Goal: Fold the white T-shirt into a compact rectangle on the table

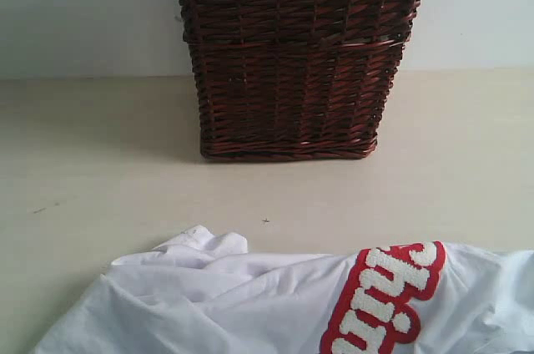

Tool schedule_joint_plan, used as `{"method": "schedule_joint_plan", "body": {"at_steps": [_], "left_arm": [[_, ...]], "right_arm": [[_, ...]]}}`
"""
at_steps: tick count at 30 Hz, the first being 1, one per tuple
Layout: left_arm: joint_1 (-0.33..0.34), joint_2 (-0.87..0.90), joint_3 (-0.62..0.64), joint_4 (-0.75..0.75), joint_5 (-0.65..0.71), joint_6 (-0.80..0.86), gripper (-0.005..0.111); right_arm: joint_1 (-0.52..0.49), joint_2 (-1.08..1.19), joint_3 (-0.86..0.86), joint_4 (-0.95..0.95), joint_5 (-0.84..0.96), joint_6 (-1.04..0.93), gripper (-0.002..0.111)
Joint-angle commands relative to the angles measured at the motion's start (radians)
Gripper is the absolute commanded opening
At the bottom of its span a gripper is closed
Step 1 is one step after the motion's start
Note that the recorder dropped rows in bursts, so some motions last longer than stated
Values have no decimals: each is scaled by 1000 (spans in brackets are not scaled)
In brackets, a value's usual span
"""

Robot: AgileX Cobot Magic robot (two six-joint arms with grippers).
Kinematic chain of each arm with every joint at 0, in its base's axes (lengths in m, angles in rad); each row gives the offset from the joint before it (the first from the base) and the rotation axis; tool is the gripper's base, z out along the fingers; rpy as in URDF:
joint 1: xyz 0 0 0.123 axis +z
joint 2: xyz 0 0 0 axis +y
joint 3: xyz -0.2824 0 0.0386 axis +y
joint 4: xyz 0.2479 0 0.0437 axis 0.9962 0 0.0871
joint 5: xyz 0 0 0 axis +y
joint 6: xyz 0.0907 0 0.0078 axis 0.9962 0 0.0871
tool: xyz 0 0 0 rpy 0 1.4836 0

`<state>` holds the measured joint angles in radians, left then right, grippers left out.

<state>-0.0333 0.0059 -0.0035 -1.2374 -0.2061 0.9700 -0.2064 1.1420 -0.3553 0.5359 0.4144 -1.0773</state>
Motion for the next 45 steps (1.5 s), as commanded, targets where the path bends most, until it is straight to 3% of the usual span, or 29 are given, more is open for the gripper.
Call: {"method": "schedule_joint_plan", "body": {"at_steps": [1, 6, 8, 15, 24, 27, 39, 42, 45], "left_arm": [[3, -6, 4, 3, 3, 1, 0], [3, -6, 4, 3, 3, 1, 0], [3, -6, 4, 3, 3, 1, 0], [3, -6, 4, 3, 3, 1, 0], [3, -6, 4, 3, 3, 1, 0], [3, -6, 4, 3, 3, 1, 0], [3, -6, 4, 3, 3, 1, 0], [3, -6, 4, 3, 3, 1, 0], [3, -6, 4, 3, 3, 1, 0]], "right_arm": [[-4, -9, 0, 97, -205, 23, 9], [-4, -9, 0, 91, -117, 86, 45], [-4, -4, 0, 91, -106, 107, 53], [-4, 105, 0, 91, -124, 262, 54], [-4, 223, 0, 97, -174, 278, 54], [-4, 225, 0, 121, -190, 278, 50], [-4, 293, -2, 209, -281, 278, 15], [-4, 290, -12, 209, -284, 254, 1], [-4, 290, -56, 209, -281, 223, 0]]}}
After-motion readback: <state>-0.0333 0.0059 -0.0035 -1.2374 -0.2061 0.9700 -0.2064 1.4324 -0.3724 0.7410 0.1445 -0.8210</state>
